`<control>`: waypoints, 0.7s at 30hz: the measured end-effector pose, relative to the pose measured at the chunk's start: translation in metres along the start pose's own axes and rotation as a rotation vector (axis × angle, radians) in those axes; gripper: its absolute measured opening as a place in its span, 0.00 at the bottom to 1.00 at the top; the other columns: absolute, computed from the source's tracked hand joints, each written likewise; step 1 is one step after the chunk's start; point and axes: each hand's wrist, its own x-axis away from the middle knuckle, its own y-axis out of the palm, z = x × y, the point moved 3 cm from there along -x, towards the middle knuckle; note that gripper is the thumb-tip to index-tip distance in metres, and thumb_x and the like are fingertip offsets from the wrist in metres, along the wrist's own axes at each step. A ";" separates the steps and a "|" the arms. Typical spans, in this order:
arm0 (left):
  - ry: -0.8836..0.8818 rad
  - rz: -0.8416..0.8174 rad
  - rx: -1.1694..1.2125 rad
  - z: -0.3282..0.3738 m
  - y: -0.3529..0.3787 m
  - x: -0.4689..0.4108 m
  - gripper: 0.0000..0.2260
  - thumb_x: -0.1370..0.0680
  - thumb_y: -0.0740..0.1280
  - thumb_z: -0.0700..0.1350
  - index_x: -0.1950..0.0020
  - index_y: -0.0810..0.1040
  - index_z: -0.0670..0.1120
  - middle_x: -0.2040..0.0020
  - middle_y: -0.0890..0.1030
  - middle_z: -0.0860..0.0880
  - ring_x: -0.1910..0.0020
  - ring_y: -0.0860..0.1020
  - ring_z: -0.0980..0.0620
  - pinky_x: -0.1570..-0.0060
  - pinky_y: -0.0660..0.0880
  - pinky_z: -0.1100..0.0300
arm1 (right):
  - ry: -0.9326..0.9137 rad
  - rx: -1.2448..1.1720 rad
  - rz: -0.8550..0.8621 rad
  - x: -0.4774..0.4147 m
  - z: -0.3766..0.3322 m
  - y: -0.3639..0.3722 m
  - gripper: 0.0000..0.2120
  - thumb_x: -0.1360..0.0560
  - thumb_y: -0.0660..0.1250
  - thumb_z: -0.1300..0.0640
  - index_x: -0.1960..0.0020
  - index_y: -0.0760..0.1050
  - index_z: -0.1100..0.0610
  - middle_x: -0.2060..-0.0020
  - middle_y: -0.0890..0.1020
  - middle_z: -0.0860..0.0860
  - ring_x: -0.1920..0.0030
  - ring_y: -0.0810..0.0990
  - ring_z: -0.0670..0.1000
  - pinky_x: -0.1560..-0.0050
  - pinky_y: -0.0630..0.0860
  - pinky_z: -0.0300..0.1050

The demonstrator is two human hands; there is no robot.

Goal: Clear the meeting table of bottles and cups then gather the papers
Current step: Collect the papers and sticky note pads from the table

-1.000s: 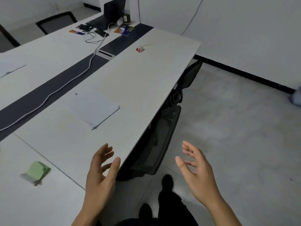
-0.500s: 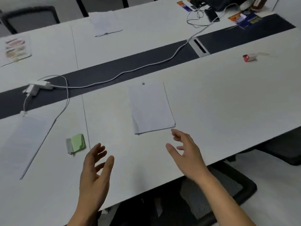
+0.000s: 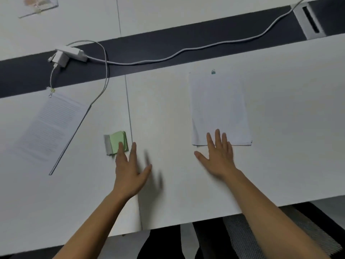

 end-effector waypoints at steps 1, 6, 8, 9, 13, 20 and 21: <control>-0.037 0.033 -0.039 -0.011 -0.005 -0.012 0.41 0.23 0.68 0.58 0.18 0.47 0.51 0.19 0.40 0.41 0.20 0.42 0.44 0.26 0.52 0.48 | -0.011 0.030 0.009 0.005 -0.003 0.011 0.43 0.22 0.47 0.28 0.19 0.35 0.50 0.21 0.31 0.54 0.22 0.29 0.57 0.22 0.36 0.56; -0.362 0.124 -0.004 -0.044 -0.015 -0.061 0.43 0.24 0.63 0.66 0.18 0.46 0.49 0.20 0.38 0.38 0.21 0.41 0.39 0.26 0.49 0.38 | -0.018 0.036 0.011 0.041 -0.017 0.045 0.41 0.22 0.44 0.28 0.19 0.33 0.48 0.22 0.28 0.51 0.23 0.26 0.54 0.23 0.32 0.54; -0.430 0.120 -0.015 -0.048 -0.010 -0.073 0.42 0.24 0.61 0.68 0.19 0.46 0.52 0.20 0.40 0.38 0.21 0.43 0.37 0.27 0.49 0.36 | -0.005 0.011 0.037 0.050 -0.019 0.047 0.38 0.21 0.45 0.30 0.18 0.42 0.48 0.20 0.35 0.50 0.21 0.32 0.53 0.22 0.36 0.53; -0.446 0.116 -0.048 -0.048 -0.005 -0.076 0.40 0.24 0.60 0.68 0.19 0.46 0.53 0.20 0.42 0.37 0.22 0.45 0.37 0.27 0.49 0.37 | 0.013 -0.038 0.076 0.051 -0.019 0.043 0.34 0.20 0.47 0.32 0.19 0.49 0.47 0.19 0.41 0.50 0.20 0.37 0.53 0.22 0.40 0.53; -0.379 0.125 -0.156 -0.038 0.005 -0.082 0.32 0.20 0.59 0.60 0.19 0.50 0.54 0.24 0.54 0.35 0.28 0.56 0.33 0.31 0.57 0.38 | 0.248 -0.289 0.372 0.034 -0.006 0.011 0.26 0.19 0.59 0.43 0.23 0.63 0.49 0.20 0.56 0.55 0.20 0.49 0.57 0.24 0.51 0.58; -0.421 0.092 0.066 -0.040 -0.007 -0.082 0.46 0.29 0.76 0.49 0.20 0.49 0.52 0.30 0.60 0.35 0.30 0.59 0.34 0.34 0.65 0.42 | 0.615 -0.323 0.307 0.011 0.030 -0.019 0.51 0.32 0.76 0.38 0.22 0.55 0.60 0.27 0.64 0.60 0.28 0.63 0.62 0.31 0.65 0.57; -0.486 0.099 0.114 -0.042 -0.007 -0.081 0.50 0.32 0.77 0.49 0.20 0.47 0.49 0.29 0.61 0.35 0.30 0.60 0.33 0.33 0.64 0.42 | 0.627 -0.344 0.291 0.013 0.032 -0.021 0.52 0.35 0.78 0.38 0.23 0.58 0.60 0.29 0.67 0.60 0.30 0.67 0.62 0.34 0.69 0.55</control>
